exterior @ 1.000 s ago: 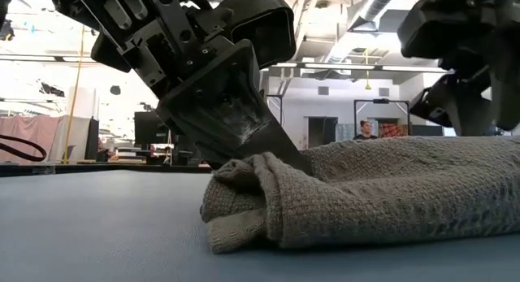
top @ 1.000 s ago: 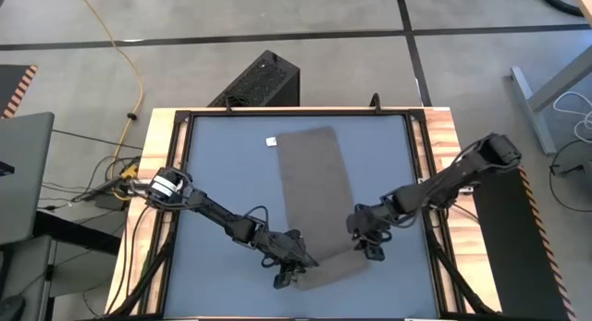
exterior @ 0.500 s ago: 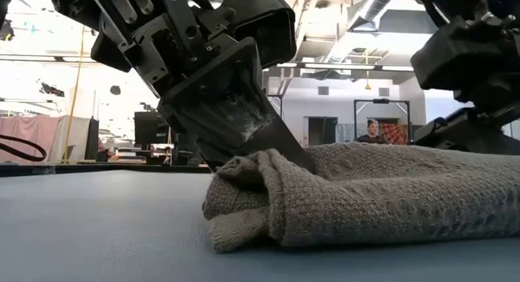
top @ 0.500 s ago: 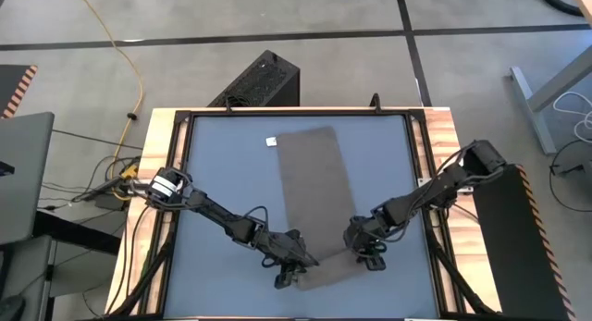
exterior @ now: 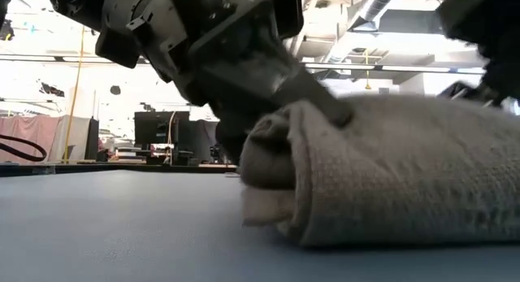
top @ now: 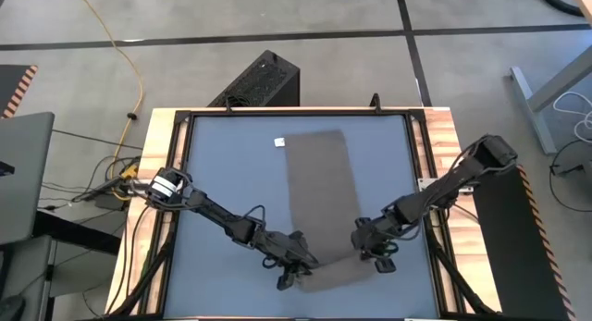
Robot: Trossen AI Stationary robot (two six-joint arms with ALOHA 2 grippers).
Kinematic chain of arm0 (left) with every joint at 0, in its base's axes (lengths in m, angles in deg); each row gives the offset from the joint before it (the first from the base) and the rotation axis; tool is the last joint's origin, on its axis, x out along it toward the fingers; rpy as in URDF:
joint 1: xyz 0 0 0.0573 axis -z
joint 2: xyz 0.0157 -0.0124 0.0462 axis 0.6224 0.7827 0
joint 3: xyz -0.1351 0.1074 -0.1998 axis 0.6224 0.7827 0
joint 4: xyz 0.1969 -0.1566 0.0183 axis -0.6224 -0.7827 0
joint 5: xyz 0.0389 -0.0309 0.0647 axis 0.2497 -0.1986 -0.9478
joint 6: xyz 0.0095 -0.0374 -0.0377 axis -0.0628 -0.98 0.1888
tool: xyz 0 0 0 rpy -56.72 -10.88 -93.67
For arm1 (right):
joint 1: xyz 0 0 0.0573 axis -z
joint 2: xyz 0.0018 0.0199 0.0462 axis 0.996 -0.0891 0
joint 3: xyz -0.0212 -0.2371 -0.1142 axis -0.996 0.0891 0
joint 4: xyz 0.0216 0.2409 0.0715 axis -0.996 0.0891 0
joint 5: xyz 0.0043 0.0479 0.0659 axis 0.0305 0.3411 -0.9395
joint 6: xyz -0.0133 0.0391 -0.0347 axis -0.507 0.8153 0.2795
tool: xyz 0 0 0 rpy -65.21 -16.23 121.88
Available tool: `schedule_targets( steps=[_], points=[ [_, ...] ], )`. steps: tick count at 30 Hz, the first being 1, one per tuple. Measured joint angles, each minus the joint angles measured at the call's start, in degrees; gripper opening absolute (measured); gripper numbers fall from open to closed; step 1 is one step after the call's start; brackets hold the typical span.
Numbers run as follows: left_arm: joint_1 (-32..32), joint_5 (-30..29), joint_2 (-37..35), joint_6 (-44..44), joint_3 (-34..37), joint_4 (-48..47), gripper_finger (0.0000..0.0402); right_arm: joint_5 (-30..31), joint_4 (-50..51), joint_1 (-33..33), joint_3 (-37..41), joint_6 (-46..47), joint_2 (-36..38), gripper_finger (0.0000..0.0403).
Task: Roll towel into tight, uniform cylinder
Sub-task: Roll the gray towel
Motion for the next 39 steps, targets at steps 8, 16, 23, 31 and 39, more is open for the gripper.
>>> schedule_targets(
  steps=[8, 16, 23, 31, 39],
  points=[
    [0.04, 0.86, -0.07, 0.5, -0.04, 2.15, 0.0, 4.39, 1.04, -3.41, -0.02, 7.69, 6.71, 0.004],
    [0.07, 0.8, -0.09, 0.48, -0.04, 1.61, 0.0, 6.1, 2.02, -1.94, -0.04, 10.45, 4.08, 0.0166],
    [0.04, 0.64, -0.11, 0.46, -0.04, 1.5, 0.0, 5.16, 2.73, 0.78, -0.04, 5.79, -1.58, 0.0256],
    [0.35, 0.22, -0.13, 0.35, -0.04, 0.74, 0.0, -0.66, 1.94, 2.82, -0.04, 2.93, -5.6, 0.0264],
    [0.35, -0.3, -0.13, 0.86, -0.04, 0.75, 0.0, -3.04, 2.02, 1.88, -0.09, 1.06, -5.77, 0.0158]
  ],
)
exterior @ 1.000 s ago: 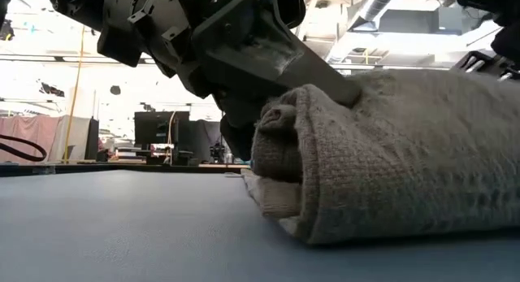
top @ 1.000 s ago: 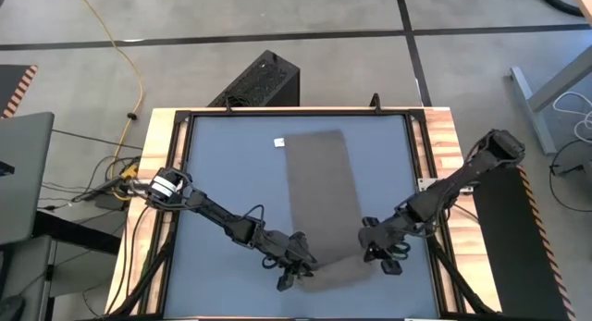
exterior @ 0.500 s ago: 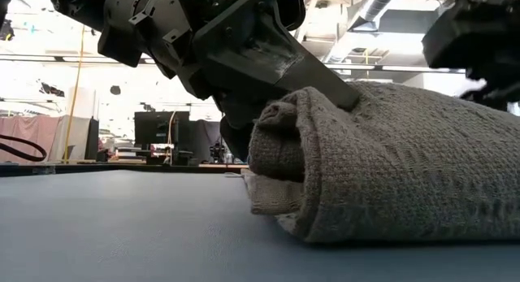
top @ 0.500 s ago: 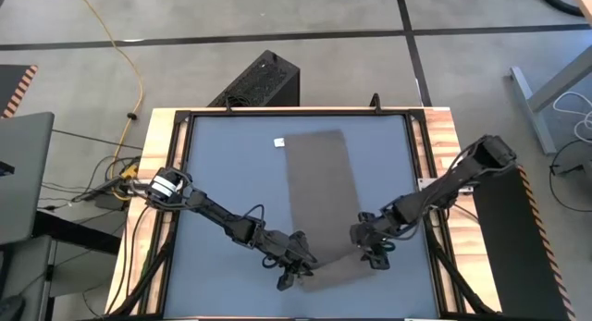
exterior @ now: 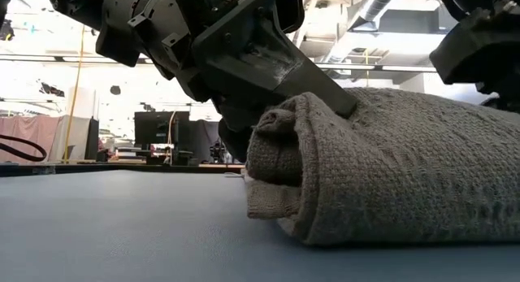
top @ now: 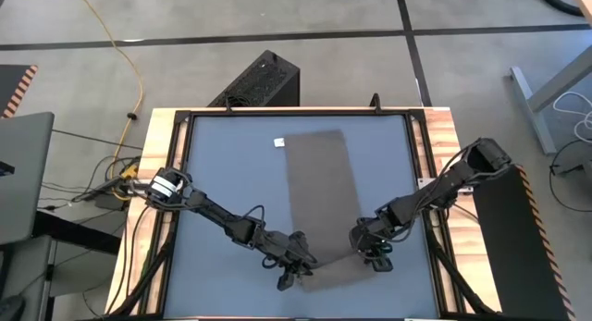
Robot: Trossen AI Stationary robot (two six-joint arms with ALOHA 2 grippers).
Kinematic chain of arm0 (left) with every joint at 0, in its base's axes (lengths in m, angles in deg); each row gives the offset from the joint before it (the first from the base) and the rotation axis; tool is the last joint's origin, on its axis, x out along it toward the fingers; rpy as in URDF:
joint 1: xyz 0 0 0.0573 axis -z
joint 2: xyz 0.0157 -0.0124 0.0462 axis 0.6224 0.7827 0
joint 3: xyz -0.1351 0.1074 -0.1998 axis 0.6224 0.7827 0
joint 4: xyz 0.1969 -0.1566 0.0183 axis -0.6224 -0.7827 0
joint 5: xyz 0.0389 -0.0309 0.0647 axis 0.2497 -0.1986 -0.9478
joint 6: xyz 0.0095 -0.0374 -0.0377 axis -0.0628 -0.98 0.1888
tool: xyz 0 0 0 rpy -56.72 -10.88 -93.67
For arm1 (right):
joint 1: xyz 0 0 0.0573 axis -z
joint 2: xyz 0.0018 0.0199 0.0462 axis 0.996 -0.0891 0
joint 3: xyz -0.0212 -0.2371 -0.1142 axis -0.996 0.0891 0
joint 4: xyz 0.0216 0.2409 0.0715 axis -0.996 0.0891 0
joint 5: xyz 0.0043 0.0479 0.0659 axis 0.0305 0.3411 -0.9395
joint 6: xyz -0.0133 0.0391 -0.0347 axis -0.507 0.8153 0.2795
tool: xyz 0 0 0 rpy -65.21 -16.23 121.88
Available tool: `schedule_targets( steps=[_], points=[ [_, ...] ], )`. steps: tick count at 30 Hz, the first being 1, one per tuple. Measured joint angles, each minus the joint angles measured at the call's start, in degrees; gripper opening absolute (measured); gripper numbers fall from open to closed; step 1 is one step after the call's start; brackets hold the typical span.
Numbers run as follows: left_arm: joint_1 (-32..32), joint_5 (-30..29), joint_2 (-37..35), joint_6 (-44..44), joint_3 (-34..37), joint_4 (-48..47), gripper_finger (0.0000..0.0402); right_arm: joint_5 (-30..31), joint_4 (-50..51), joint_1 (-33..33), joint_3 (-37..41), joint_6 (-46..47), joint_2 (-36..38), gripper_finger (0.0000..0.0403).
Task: Roll towel into tight, uniform cylinder
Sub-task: Roll the gray towel
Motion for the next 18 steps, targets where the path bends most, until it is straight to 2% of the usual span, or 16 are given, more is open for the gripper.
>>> schedule_targets(
  steps=[5, 6, 12, 18],
  points=[
    [0.0, -0.49, -0.02, 0.1, 0.0, 0.04, 0.0, -0.88, 0.94, 0.94, -0.17, -1.39, 1.66, 0.003],
    [0.0, -0.8, -0.02, 0.1, 0.0, 0.06, 0.0, -1.49, 1.15, 1.22, -0.17, -1.39, 2.38, 0.0019],
    [-0.05, -1.49, -0.02, 1.72, 0.0, 2.94, 0.0, -2.67, 5.98, 2.4, -0.2, 1.77, 9.14, 0.003],
    [-0.26, -1.64, -0.07, 5.59, -3.05, 3.63, 0.0, -2.69, 10.02, -0.11, -0.21, 6.25, 17.27, 0.0014]
  ],
)
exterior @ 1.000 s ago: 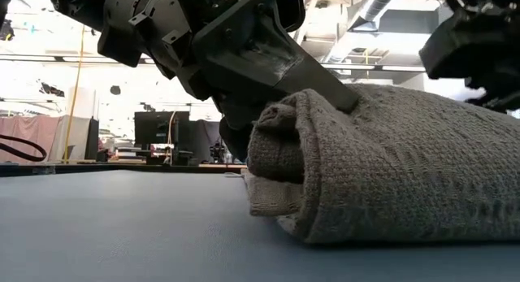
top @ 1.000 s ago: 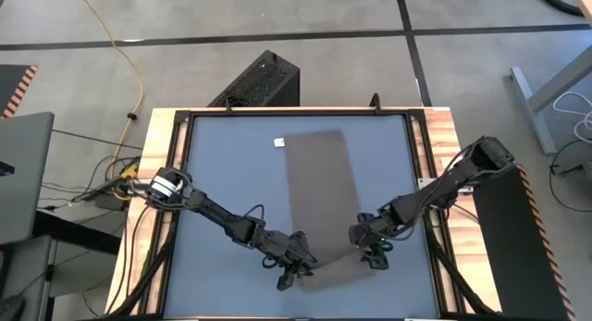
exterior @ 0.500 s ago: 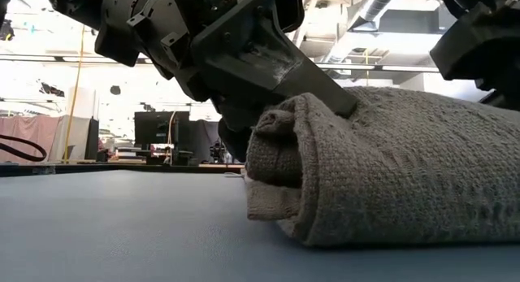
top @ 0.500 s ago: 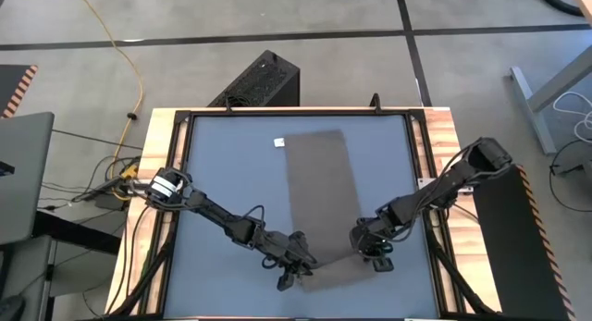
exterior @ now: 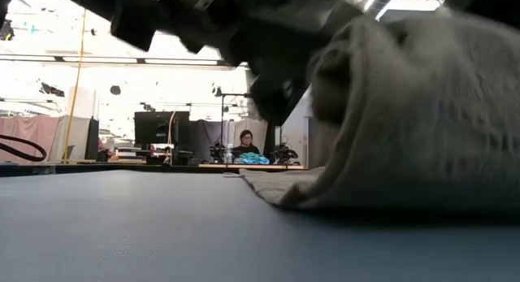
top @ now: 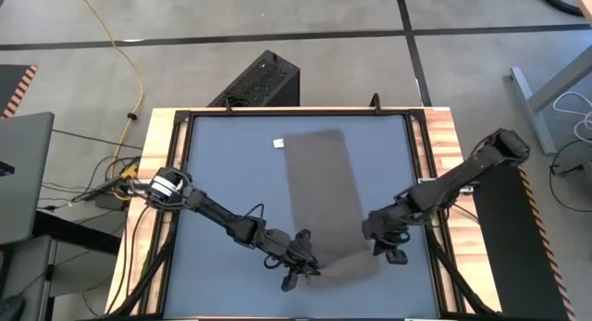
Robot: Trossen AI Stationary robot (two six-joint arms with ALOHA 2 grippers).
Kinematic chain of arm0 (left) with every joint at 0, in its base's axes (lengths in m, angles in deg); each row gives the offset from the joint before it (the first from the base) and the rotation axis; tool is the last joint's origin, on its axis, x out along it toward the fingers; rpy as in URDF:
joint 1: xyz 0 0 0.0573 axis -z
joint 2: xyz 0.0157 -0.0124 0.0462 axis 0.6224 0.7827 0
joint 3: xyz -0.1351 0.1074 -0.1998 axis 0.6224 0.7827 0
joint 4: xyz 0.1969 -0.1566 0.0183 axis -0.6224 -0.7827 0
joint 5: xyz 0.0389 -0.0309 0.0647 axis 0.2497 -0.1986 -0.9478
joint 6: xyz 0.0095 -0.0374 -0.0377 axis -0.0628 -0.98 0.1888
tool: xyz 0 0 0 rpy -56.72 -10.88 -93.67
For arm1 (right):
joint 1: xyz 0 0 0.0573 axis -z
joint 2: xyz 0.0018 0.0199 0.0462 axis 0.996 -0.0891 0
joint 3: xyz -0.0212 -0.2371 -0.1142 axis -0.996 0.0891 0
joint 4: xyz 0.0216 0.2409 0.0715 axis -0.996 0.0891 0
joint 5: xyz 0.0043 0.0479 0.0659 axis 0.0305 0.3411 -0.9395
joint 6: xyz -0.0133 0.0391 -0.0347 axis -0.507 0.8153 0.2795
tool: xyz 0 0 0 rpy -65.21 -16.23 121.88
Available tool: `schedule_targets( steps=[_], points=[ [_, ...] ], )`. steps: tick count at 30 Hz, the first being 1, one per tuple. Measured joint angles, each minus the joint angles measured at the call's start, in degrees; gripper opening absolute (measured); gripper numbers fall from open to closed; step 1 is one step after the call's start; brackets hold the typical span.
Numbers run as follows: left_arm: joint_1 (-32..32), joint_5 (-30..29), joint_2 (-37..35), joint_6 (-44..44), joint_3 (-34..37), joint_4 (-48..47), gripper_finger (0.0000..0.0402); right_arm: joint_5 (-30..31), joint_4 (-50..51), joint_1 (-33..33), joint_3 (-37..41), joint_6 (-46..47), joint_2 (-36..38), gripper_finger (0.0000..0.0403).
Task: Roll towel into tight, uniform cylinder
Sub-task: Roll the gray towel
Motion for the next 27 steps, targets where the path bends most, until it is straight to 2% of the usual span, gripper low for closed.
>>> schedule_targets(
  steps=[5, 7, 10, 15, 22, 27],
  points=[
    [0.21, 0.84, -0.02, 1.37, -3.06, -0.03, 0.0, -0.02, 0.54, -5.4, -0.01, 7.3, 5.8, 0.002],
    [0.97, 0.85, -0.02, -0.54, -3.49, -0.03, 0.0, 0.21, 0.25, -8.13, -0.01, 10.89, 6.83, 0.0021],
    [2.61, -0.39, 0.0, -6.39, -3.53, -0.41, 0.0, 4.08, -0.8, -12.3, -0.03, 15.7, 6.4, 0.0019],
    [5.69, -4.02, 0.11, -14.35, -3.53, -2.87, 0.0, 11.57, -5.18, -16.54, -0.1, 19.9, 0.34, 0.0019],
    [6.5, -6.42, 0.13, -23.44, -3.51, -10.82, 0.0, 11.17, -10.39, -15.85, -0.1, 21.69, -10.6, 0.0019],
    [5.52, -6.29, 0.15, -27.01, -3.51, -19.83, 0.0, 10.3, -10.37, -12.7, -0.1, 20.25, -14.36, 0.0019]
  ],
)
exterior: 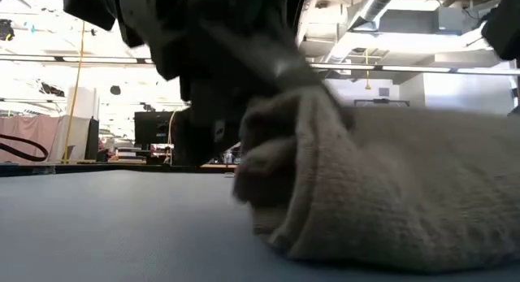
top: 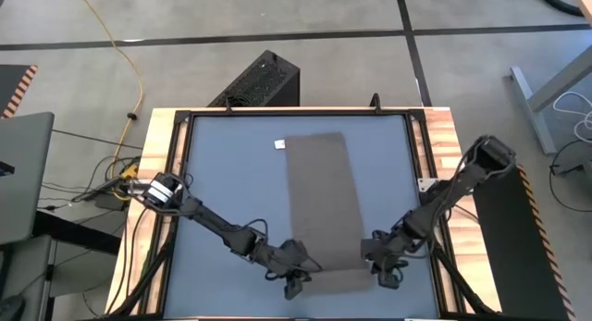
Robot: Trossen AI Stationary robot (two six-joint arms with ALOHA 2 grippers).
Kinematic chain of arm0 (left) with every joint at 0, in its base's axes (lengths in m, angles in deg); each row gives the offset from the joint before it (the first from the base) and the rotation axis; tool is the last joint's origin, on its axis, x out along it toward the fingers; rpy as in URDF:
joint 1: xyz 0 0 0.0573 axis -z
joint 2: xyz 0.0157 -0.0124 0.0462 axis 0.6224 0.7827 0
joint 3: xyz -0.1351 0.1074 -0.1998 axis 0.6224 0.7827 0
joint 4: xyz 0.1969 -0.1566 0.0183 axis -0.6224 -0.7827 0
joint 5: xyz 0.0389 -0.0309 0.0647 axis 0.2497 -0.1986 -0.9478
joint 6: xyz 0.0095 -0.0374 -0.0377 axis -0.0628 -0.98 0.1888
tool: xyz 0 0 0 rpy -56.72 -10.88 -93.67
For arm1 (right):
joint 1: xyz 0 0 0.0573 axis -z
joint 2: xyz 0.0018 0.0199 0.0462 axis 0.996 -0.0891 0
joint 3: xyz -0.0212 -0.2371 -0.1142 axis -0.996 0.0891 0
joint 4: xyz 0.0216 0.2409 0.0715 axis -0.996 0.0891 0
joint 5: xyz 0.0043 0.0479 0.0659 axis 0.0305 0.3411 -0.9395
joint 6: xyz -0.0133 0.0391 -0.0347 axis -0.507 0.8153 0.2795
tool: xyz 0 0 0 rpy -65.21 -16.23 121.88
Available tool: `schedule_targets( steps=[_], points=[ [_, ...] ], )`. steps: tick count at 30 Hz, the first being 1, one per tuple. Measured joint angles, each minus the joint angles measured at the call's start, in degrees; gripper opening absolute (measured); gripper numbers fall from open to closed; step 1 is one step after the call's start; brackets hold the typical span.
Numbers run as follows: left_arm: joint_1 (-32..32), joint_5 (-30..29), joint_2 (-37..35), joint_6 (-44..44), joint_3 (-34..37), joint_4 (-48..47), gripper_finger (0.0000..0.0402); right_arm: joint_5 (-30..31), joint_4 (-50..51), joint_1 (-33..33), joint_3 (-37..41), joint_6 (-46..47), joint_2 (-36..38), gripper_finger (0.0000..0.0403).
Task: Roll towel into tight, uniform cylinder
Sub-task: Roll the gray towel
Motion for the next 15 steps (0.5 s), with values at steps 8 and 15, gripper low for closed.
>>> schedule_targets(
  steps=[8, 15],
  points=[
    [-1.29, 1.07, 0.0, -0.02, 0.0, -7.8, 0.0, -0.53, 1.42, 5.12, 0.04, -4.08, -0.42, 0.0019],
    [-3.2, 1.21, 0.0, 1.55, 0.03, -9.52, 0.0, 1.46, 4.13, 6.26, 0.13, -5.35, -0.42, 0.0023]
  ],
)
